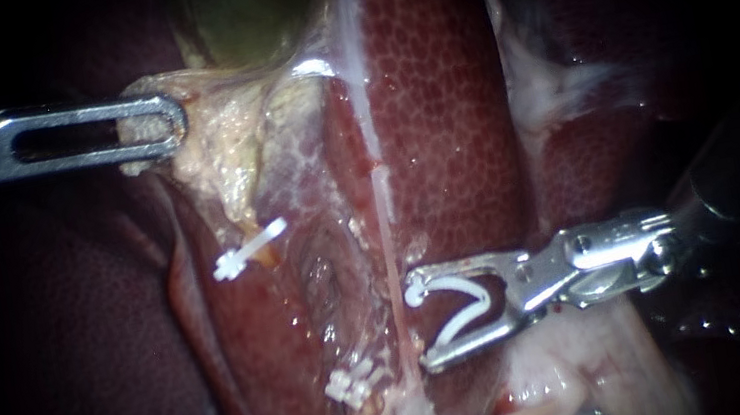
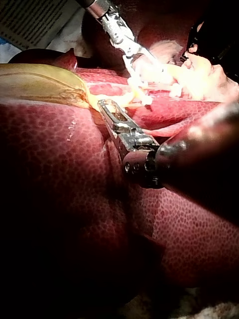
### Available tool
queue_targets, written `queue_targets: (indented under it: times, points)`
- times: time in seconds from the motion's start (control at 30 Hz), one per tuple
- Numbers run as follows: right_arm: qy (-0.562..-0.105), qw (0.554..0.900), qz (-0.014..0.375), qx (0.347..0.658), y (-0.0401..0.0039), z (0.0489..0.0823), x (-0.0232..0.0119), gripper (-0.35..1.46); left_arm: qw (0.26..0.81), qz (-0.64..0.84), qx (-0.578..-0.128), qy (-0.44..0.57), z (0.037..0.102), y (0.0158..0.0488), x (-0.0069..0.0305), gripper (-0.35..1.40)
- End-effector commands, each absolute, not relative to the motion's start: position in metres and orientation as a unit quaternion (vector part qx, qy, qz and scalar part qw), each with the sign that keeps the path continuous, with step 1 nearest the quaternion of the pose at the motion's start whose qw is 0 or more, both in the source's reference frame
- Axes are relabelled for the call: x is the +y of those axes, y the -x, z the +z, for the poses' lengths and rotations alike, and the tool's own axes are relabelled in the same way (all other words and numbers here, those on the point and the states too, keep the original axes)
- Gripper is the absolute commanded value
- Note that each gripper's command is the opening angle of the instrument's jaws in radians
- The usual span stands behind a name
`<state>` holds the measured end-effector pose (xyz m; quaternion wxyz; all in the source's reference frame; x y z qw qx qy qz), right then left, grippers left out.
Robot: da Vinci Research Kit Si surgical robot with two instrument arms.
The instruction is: Clipping first clip right tube
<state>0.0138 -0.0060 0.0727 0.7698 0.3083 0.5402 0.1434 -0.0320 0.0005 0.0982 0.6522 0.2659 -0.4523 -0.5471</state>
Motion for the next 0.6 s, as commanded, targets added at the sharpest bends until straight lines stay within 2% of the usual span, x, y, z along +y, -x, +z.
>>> queue_targets:
  times: [0.03,0.6]
  points:
    - [-0.309,0.770,0.144,0.540,-0.0140,0.0729,-0.0061,0.60,0.652,-0.547,-0.452,-0.266,0.0982,0.0320,0.0005,-0.35]
    - [-0.309,0.771,0.156,0.534,-0.0163,0.0753,-0.0065,0.60,0.652,-0.548,-0.452,-0.265,0.0982,0.0321,0.0002,-0.35]
